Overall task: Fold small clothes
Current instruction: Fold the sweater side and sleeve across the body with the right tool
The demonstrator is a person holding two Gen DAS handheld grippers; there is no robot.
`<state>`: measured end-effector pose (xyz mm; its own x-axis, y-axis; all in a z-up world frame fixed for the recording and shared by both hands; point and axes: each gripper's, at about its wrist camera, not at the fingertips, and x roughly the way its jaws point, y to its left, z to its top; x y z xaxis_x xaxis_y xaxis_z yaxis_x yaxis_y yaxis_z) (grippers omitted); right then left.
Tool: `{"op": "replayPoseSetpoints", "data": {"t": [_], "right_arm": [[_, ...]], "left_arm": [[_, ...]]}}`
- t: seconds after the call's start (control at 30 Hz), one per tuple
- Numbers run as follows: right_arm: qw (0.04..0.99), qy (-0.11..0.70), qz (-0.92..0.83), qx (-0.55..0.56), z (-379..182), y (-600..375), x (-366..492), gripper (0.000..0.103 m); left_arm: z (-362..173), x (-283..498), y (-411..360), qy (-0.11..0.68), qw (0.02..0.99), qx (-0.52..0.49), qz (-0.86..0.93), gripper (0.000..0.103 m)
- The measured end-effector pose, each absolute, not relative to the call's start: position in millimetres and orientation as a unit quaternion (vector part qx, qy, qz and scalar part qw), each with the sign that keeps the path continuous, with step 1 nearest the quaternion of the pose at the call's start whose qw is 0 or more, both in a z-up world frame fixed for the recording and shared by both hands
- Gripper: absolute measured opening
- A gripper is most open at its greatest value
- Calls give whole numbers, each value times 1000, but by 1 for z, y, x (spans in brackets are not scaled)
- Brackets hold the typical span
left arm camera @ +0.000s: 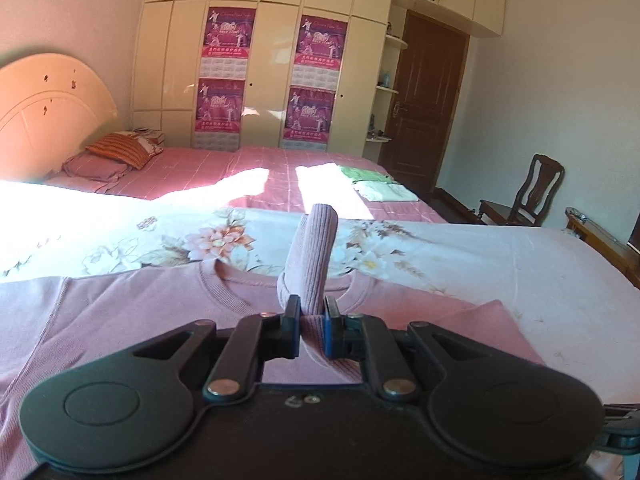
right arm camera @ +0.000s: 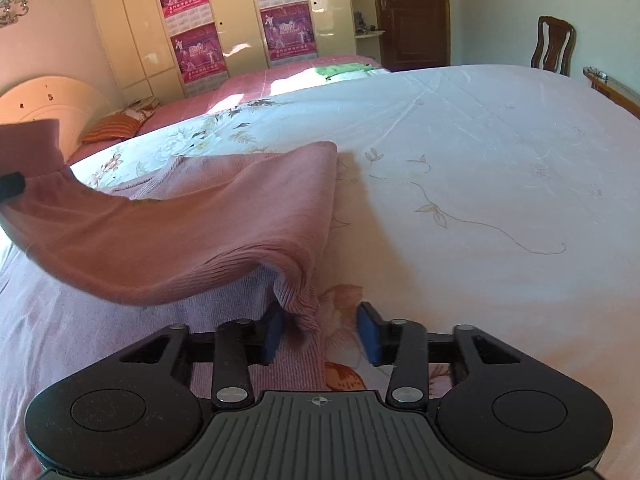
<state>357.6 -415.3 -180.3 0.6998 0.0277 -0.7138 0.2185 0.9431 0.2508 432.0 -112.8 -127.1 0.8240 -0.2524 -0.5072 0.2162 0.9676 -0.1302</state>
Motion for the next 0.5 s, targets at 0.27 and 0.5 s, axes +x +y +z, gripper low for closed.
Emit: {"op": "replayPoseSetpoints", "data": {"t": [0.27, 0.5], "right_arm": [[908, 378, -89, 158, -183, -419, 355, 8], [905, 390, -80, 153, -178, -420, 343, 9]], "left_arm": [[-168, 440, -84, 317, 945, -40, -70, 10], [-184, 436, -71, 373, 926, -21, -53, 33]]}}
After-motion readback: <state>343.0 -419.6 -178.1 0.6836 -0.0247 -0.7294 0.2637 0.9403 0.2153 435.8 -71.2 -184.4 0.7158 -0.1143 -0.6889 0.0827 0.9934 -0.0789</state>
